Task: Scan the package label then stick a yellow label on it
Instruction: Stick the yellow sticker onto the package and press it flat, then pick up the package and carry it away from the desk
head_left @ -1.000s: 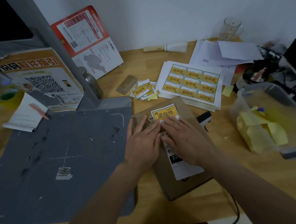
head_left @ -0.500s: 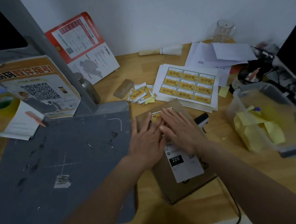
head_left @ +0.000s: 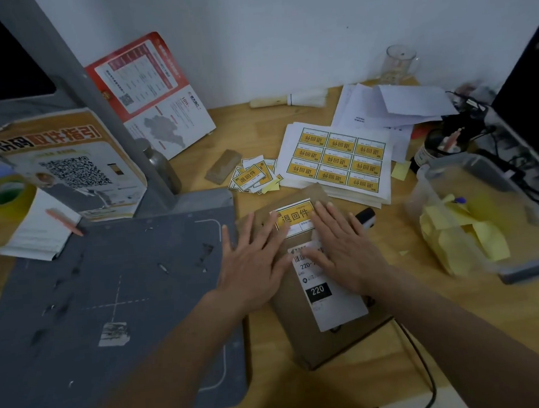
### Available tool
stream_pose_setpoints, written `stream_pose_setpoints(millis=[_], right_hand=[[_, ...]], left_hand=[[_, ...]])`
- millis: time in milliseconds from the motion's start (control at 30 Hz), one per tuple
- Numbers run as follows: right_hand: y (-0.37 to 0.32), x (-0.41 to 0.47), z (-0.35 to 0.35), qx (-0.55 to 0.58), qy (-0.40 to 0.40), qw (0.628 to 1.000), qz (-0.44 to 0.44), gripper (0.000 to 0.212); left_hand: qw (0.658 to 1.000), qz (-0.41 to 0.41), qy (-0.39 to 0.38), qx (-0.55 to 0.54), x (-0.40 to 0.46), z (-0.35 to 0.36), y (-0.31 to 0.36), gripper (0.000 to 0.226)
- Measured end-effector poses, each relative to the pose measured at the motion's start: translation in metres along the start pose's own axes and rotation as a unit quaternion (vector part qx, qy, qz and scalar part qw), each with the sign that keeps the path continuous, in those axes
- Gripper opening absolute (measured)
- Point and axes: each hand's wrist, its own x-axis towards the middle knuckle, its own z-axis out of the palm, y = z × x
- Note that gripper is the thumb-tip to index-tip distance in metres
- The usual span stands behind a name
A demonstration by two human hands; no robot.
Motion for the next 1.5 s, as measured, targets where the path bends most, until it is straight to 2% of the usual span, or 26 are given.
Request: stream_pose_setpoints(millis=[67,133,200,233,300,367,500,633,667,767,900,967,1100,1233,1367,1500], right_hand=[[-0.002,0.001,0.0,0.061,0.01,0.997,0.047,0.089],[-0.005,-0.001,-0.008,0.229,0.065,0.964,0.115,0.073],[-0.002,-0.006,-0.016,0.387,0.123,0.892,0.2,0.046],[0.004,-0.008,-0.019,0.42,0.139,0.862,0.249,0.036],[0.021,-0.014,-0.017,0.43,0.126,0.825,0.345,0.024],[0.035,-0.023,-0.013,0.429,0.074,0.808,0.397,0.029],[0.042,-0.042,-0.009,0.461,0.0,0.796,0.393,0.018],[0.025,-0.053,-0.009,0.545,-0.029,0.742,0.39,0.034],[0.016,-0.056,-0.011,0.569,-0.029,0.716,0.403,0.042],[-0.003,-0.066,-0.015,0.673,-0.01,0.637,0.377,0.054],[-0.006,-0.092,-0.034,0.749,0.065,0.581,0.311,0.051],[-0.001,-0.114,-0.047,0.779,0.105,0.551,0.279,0.044],[0.013,-0.19,-0.061,0.799,0.181,0.513,0.254,0.043],[0.016,-0.291,-0.049,0.796,0.24,0.473,0.291,0.066],[0.009,-0.403,-0.038,0.77,0.335,0.426,0.338,0.048],[-0.004,-0.514,-0.033,0.745,0.422,0.348,0.38,0.041]], left_hand=[[0.992,-0.097,0.017,-0.072,-0.004,0.004,0.002,0.075],[0.951,-0.193,0.04,-0.239,-0.009,0.004,0.012,0.092],[0.858,-0.248,0.06,-0.447,-0.012,0.005,0.016,0.089],[0.806,-0.26,0.071,-0.528,-0.015,0.009,0.016,0.074],[0.724,-0.297,0.048,-0.62,-0.022,0.015,0.02,0.048],[0.663,-0.338,0.016,-0.668,-0.028,0.022,0.025,0.05],[0.559,-0.428,0.013,-0.71,-0.022,0.026,0.023,0.051],[0.555,-0.443,-0.05,-0.702,-0.023,0.026,0.025,0.057],[0.55,-0.436,-0.068,-0.709,-0.025,0.02,0.025,0.056],[0.576,-0.39,-0.079,-0.714,-0.026,-0.005,0.019,0.053],[0.611,-0.305,-0.046,-0.729,-0.023,-0.049,0.029,0.062],[0.617,-0.266,-0.05,-0.739,-0.025,-0.068,0.05,0.054],[0.653,-0.176,-0.106,-0.729,-0.039,-0.089,0.116,0.044],[0.685,-0.108,-0.176,-0.699,-0.075,-0.078,0.194,0.046],[0.685,-0.048,-0.293,-0.666,-0.131,-0.06,0.277,0.054],[0.684,0.048,-0.367,-0.628,-0.196,-0.04,0.356,0.052]])
